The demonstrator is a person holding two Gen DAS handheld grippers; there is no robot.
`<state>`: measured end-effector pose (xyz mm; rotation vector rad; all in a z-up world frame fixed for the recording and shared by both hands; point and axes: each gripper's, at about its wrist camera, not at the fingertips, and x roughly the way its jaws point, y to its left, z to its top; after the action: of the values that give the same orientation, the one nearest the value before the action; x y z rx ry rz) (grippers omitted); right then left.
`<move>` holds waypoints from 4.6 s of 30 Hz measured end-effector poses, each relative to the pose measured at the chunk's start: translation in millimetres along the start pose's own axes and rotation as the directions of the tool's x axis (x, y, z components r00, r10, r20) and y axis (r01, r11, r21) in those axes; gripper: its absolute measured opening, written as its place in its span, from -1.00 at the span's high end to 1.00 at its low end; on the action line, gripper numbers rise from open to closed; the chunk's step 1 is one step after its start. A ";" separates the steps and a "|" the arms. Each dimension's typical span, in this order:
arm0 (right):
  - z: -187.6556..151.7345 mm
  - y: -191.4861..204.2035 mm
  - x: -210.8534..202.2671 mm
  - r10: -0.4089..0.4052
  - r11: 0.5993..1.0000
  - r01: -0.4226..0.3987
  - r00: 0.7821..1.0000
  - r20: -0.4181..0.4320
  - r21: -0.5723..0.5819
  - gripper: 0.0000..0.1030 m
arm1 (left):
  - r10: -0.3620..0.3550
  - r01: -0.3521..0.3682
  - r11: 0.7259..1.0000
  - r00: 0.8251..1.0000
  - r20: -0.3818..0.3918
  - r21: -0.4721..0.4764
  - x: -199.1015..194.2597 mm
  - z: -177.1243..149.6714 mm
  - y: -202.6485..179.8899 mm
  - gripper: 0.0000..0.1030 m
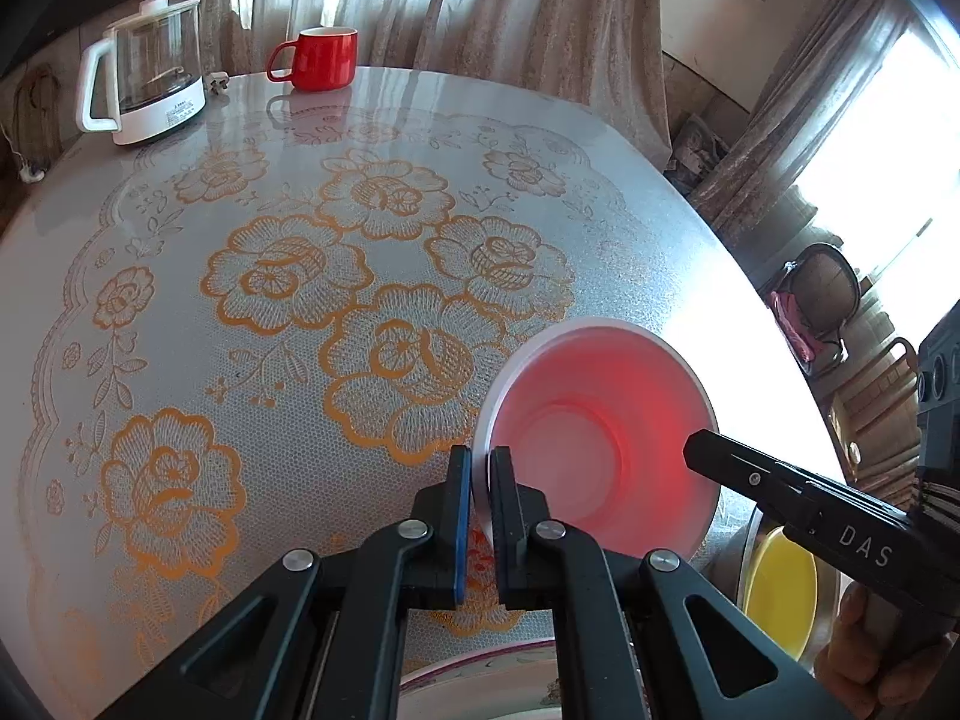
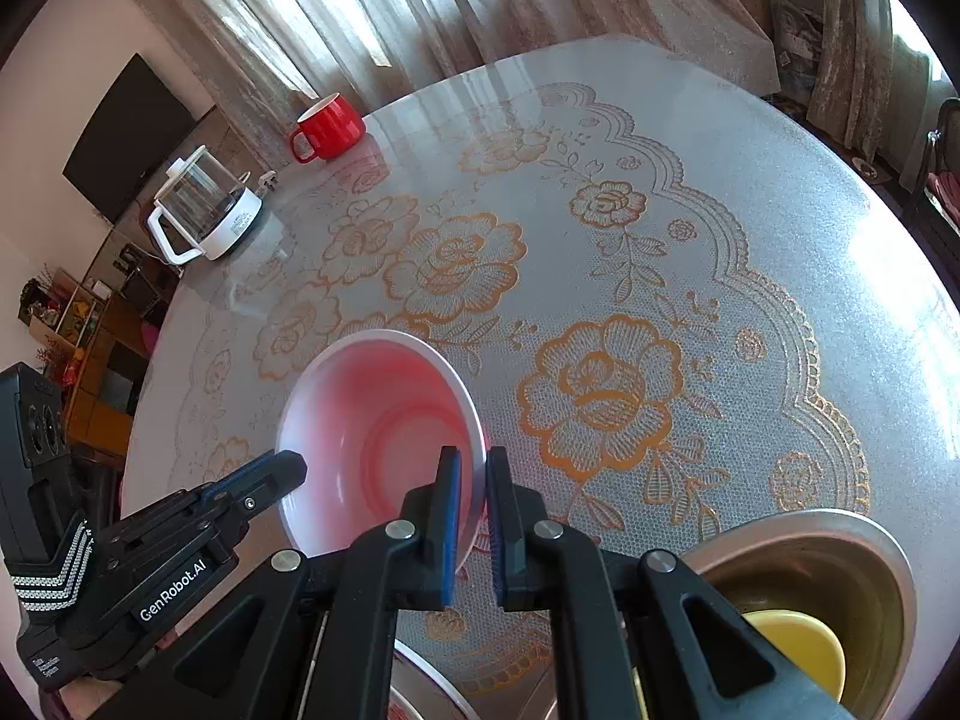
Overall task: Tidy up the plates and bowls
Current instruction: 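Carry the red bowl over the steel bowl with the right gripper, then lower the red bowl into the yellow bowl and open the right gripper, then grasp the steel bowl rim with the right gripper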
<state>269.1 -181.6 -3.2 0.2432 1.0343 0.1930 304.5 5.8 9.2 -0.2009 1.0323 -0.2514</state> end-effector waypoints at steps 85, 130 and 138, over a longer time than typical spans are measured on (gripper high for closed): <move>-124.6 -118.6 -113.7 -0.193 0.979 0.181 0.972 0.137 0.096 0.68 | -0.142 0.161 0.964 0.985 -0.101 0.214 -15.3 -95.8 -151.3 0.55; -140.3 -149.7 -113.8 -0.183 0.970 0.156 0.973 0.139 0.186 0.61 | -0.030 0.067 0.951 0.992 -0.126 0.301 19.7 -89.4 -141.0 0.69; -132.0 -144.8 -101.8 -0.230 0.961 0.210 0.968 0.099 0.180 0.71 | -0.058 0.089 0.948 0.992 -0.109 0.304 12.4 -94.0 -140.0 0.70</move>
<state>110.4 -333.5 -25.7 0.2864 0.9516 -0.1110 213.6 -135.6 -8.5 0.0577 1.0694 -0.4911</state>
